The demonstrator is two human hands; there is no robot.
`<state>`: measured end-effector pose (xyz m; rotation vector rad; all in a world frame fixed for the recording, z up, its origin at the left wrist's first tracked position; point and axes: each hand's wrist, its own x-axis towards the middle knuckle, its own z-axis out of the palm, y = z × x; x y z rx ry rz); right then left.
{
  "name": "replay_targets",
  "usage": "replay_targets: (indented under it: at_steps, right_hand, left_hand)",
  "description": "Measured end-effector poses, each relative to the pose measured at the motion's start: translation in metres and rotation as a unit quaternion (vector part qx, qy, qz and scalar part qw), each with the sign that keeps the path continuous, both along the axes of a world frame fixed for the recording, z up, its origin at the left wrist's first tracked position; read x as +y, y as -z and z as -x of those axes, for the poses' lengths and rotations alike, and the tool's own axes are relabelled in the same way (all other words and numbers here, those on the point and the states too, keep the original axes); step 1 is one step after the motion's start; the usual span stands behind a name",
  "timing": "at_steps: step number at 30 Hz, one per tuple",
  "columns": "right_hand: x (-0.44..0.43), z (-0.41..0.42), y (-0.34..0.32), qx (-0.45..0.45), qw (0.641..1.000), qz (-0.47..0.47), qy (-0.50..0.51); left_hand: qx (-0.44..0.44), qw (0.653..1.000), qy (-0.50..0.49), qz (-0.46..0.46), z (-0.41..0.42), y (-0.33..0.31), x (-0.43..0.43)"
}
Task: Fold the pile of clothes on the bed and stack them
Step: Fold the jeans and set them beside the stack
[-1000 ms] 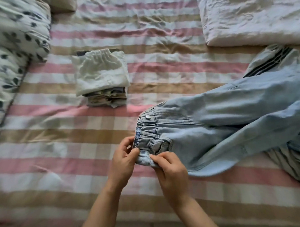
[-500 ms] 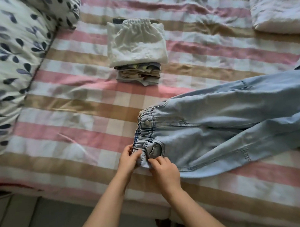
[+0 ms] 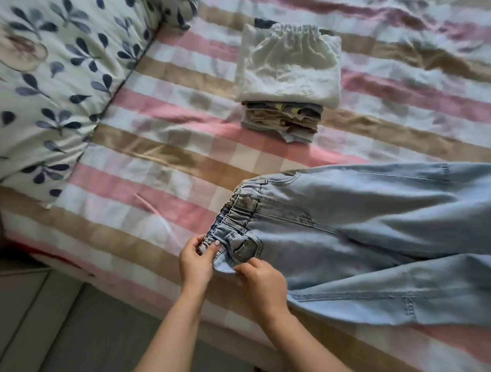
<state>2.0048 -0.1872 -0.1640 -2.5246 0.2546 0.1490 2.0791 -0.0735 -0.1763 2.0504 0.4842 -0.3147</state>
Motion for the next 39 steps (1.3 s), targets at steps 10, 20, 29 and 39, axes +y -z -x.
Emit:
replay_targets:
  at_steps: [10,20,29,39]
  right_hand:
    - [-0.043,-0.037,-0.016,-0.064,0.994,-0.079,-0.026]
    - [-0.15,-0.132,0.003,0.096,0.991,0.065,-0.065]
    - [-0.135,-0.129,0.007,-0.126,0.991,0.043,0.004]
    - [-0.185,-0.182,0.022,0.091,0.98,0.172,0.034]
  left_hand:
    - [-0.074,0.98,0.063,-0.176,-0.021,-0.012,-0.025]
    - [0.06,0.976,0.162,-0.131,-0.103,0.002,-0.096]
    - [-0.105,0.994,0.002,0.036,-0.1,0.003,-0.099]
    - [0.047,0.995,0.087,0.022,-0.155,0.018,-0.112]
